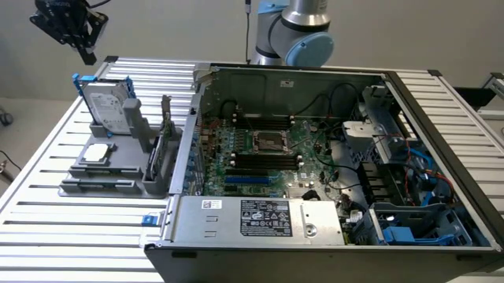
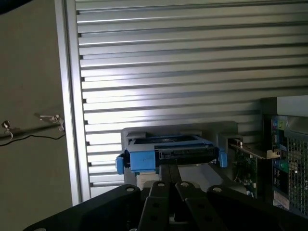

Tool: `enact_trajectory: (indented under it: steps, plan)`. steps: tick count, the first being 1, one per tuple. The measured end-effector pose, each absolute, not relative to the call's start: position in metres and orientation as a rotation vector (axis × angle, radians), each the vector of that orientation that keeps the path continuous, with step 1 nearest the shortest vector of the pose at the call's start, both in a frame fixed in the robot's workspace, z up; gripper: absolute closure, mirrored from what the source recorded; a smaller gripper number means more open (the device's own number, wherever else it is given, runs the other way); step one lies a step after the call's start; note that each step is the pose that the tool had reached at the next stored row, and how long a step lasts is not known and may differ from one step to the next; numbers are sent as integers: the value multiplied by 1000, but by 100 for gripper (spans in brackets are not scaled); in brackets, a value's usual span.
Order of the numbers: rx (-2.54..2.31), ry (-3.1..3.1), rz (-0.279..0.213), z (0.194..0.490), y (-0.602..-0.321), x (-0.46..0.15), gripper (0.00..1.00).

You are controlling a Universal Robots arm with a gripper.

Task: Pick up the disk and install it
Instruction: 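Reach for the disk, then pick up the disk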

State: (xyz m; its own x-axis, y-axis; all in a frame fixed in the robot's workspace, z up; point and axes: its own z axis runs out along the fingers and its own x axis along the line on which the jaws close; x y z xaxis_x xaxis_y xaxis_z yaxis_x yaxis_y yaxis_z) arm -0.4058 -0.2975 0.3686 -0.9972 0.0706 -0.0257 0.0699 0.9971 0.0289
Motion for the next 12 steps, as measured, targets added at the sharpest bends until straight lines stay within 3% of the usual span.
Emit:
enact_trajectory:
  steps: [12]
  plan:
    - [110,3113,43,369,-298,-406,89]
